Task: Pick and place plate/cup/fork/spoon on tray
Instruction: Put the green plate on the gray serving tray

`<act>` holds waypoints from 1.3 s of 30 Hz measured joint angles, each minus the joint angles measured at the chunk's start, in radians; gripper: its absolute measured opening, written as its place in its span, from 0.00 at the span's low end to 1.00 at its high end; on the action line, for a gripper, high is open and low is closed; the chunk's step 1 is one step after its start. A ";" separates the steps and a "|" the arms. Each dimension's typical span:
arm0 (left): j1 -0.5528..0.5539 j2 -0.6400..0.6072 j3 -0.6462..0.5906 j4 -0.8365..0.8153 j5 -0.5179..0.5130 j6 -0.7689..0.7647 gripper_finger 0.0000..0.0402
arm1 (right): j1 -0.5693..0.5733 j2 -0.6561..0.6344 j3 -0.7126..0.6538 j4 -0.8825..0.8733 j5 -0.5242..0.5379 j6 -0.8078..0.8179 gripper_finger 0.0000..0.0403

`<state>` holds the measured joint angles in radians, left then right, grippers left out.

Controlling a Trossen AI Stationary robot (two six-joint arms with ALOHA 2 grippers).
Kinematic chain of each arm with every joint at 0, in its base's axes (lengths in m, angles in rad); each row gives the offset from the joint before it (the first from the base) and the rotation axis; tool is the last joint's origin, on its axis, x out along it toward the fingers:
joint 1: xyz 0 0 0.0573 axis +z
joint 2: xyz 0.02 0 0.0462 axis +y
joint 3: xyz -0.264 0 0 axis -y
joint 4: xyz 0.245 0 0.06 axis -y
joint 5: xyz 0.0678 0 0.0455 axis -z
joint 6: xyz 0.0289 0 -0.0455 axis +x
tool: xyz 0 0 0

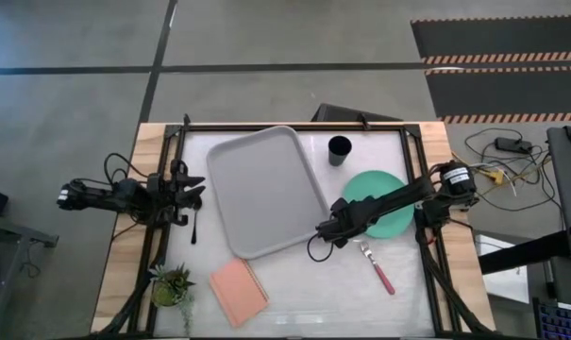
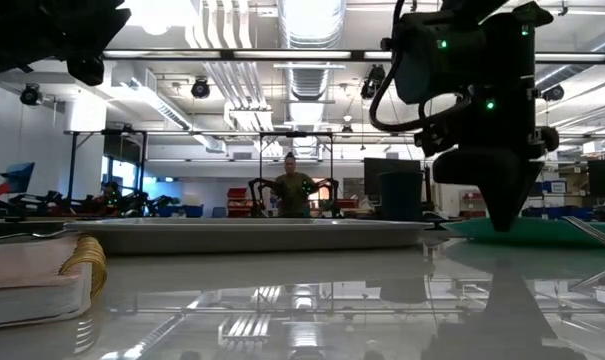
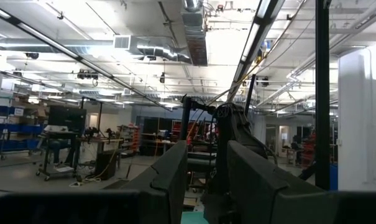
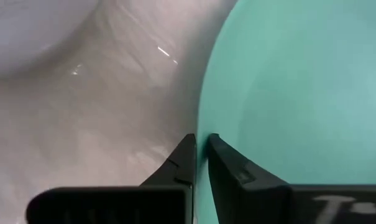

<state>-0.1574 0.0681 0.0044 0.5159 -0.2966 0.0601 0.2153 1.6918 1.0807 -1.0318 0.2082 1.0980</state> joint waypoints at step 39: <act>0.000 0.000 0.000 0.000 0.000 0.000 0.24 | 0.095 -0.067 0.645 -0.357 0.217 -0.285 0.02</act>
<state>-0.1576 0.0677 0.0044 0.5159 -0.2962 0.0601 0.3103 1.6249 1.7258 -1.3892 0.4256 0.8132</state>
